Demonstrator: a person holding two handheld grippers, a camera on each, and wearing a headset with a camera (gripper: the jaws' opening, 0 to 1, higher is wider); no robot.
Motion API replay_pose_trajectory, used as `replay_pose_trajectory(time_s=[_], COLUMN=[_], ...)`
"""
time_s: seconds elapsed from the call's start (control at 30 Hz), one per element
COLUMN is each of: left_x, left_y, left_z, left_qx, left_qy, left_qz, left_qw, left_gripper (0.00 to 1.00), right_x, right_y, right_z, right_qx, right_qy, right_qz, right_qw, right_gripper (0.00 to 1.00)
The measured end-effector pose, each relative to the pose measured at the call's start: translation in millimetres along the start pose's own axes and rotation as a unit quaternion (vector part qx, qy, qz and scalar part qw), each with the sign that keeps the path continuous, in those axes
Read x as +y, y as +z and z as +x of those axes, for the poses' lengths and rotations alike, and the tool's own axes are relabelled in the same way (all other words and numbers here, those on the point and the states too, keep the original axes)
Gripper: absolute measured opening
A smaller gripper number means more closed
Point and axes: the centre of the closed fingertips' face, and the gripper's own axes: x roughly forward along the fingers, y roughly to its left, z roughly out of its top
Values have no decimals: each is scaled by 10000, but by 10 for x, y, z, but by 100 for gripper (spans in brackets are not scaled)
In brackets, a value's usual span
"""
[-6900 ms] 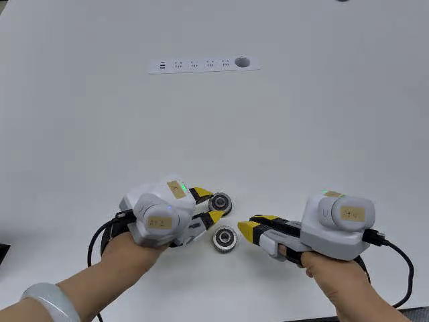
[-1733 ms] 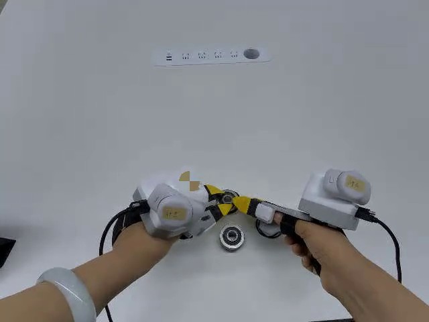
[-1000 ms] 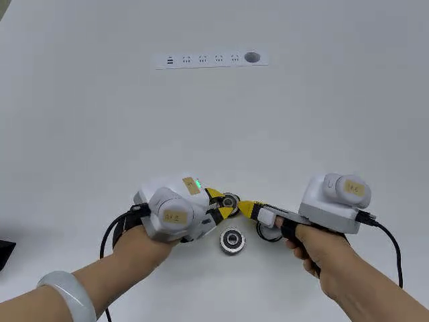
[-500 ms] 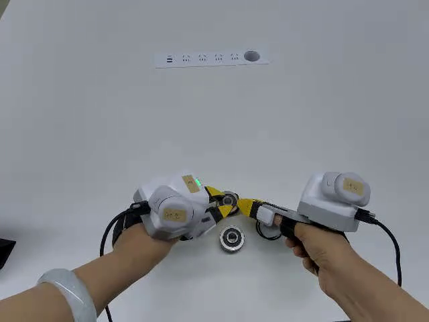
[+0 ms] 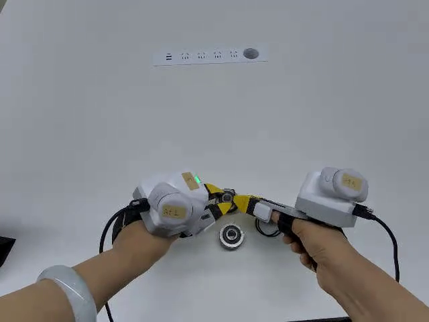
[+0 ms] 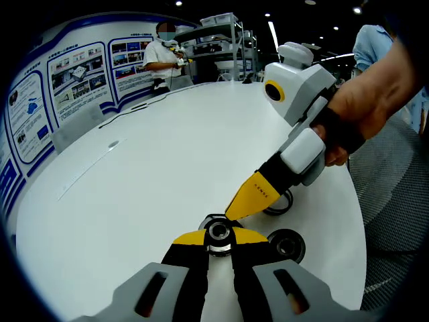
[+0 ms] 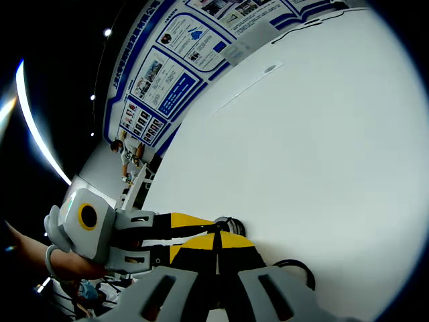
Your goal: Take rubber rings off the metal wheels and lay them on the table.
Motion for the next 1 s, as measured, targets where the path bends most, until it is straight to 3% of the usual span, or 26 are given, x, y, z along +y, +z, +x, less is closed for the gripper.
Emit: replay_pose_trajectory(time_s=[0.6,0.7,1.0], left_x=[2,2,-6], left_y=[0,0,1], left_z=[3,2,0], left_qx=[3,10,52], left_qy=[-4,-2,-15], left_qz=[10,12,34], left_qw=[10000,10000,10000], left_gripper=[13,13,13], right_x=[82,150,129], right_y=[18,31,39], right_z=[-3,-18,-27], right_qx=[0,-46,-52], right_qy=[127,270,179], right_qz=[34,74,41], right_qw=[9999,9996,9998], right_gripper=[2,2,2])
